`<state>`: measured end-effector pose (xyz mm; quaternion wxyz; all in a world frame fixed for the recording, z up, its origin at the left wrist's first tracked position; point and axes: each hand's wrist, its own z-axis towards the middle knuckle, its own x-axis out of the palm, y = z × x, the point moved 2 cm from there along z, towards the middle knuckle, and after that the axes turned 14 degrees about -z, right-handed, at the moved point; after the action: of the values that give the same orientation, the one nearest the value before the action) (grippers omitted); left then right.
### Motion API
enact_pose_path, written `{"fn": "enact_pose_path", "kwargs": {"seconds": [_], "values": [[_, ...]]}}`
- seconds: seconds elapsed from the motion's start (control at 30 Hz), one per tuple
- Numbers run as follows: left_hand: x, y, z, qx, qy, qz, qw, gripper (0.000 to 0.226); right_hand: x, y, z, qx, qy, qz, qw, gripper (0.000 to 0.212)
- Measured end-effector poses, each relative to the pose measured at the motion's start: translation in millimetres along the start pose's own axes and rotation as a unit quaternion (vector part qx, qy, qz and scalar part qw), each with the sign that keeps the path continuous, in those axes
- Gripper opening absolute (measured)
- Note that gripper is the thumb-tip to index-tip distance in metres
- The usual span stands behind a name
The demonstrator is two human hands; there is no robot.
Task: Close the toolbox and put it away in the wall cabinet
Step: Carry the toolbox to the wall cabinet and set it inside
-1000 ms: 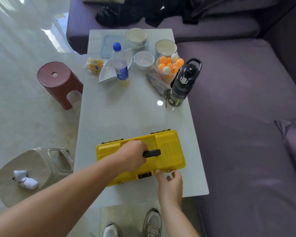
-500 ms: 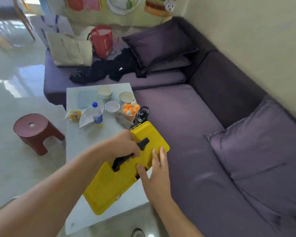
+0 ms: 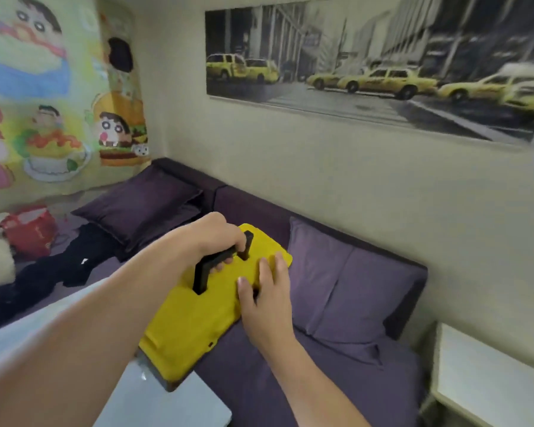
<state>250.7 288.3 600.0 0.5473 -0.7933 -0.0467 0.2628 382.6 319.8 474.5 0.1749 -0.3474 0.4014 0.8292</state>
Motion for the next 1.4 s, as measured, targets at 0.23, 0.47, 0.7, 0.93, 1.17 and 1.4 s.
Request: {"fn": "enact_pose_path", "kwargs": {"seconds": [0.23, 0.47, 0.7, 0.93, 1.17, 1.4], "values": [[148.7, -120.9, -8.1, 0.027, 0.098, 0.042, 0.994, 0.036, -143.1, -105.6, 11.0, 0.045, -0.133, -0.046, 0.989, 0.066], [350.4, -217.2, -11.3, 0.031, 0.198, 0.084, 0.976, 0.042, -281.8, -260.7, -11.1, 0.131, -0.184, -0.078, 0.971, 0.067], [561.9, -303.4, -4.6, 0.04, 0.296, 0.074, 0.952, 0.044, -433.9, -417.1, -32.1, 0.201, -0.21, -0.142, 0.946, 0.066], [731.3, -396.4, -15.4, 0.104, 0.399, 0.082, 0.907, 0.04, -561.5, -535.8, -38.9, 0.26, -0.247, -0.208, 0.91, 0.066], [876.7, -478.6, -24.2, 0.201, 0.478, 0.071, 0.852, 0.028, -675.4, -640.1, -34.9, 0.318, -0.282, -0.224, 0.877, 0.063], [1011.6, -570.3, -38.1, 0.265, 0.525, 0.077, 0.805, 0.025, -790.7, -729.5, -21.1, 0.35, -0.331, -0.277, 0.831, 0.058]]}}
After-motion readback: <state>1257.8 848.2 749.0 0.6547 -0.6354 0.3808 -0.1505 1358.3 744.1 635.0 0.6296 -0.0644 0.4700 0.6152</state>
